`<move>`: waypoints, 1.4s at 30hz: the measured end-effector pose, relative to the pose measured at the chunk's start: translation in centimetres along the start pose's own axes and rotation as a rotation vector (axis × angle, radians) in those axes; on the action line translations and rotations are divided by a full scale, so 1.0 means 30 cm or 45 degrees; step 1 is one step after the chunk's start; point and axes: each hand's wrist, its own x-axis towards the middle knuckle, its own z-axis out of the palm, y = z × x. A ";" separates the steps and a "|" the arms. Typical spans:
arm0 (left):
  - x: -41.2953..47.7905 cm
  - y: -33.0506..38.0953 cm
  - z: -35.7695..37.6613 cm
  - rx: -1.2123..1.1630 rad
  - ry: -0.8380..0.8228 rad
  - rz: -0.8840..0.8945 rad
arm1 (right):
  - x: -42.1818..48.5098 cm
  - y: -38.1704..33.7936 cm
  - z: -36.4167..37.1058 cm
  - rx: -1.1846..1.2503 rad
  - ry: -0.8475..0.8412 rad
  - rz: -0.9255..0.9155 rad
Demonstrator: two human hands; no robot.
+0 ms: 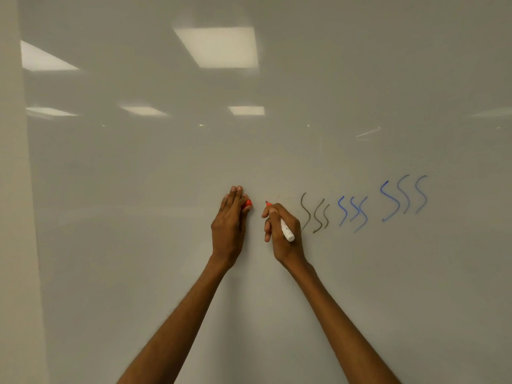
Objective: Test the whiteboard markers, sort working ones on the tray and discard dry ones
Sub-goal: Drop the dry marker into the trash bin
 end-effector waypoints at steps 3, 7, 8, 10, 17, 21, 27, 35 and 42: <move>0.001 -0.007 -0.003 -0.010 -0.012 0.003 | -0.058 0.042 -0.006 0.003 -0.031 0.029; -0.005 -0.006 0.002 -0.063 -0.047 -0.043 | -0.121 0.076 -0.030 0.094 0.073 0.069; -0.008 -0.005 0.004 -0.083 -0.057 -0.065 | -0.140 0.085 -0.028 0.084 0.032 0.087; -0.010 0.006 0.001 -0.130 -0.073 -0.122 | -0.177 0.102 -0.023 0.054 -0.070 0.137; -0.129 0.081 -0.115 -0.402 -0.082 -0.175 | -0.290 0.128 -0.080 0.365 0.099 0.366; -0.335 0.105 -0.159 -0.589 -0.355 -0.397 | -0.375 0.151 -0.107 0.420 0.089 0.470; -0.531 0.098 -0.207 -0.697 -0.657 -0.600 | -0.505 0.186 -0.125 0.431 0.038 0.632; -0.626 0.128 -0.237 -0.649 -0.808 -0.620 | -0.612 0.216 -0.121 0.382 0.005 0.731; -0.683 0.177 -0.224 -0.587 -0.990 -0.586 | -0.678 0.230 -0.134 0.332 -0.011 0.764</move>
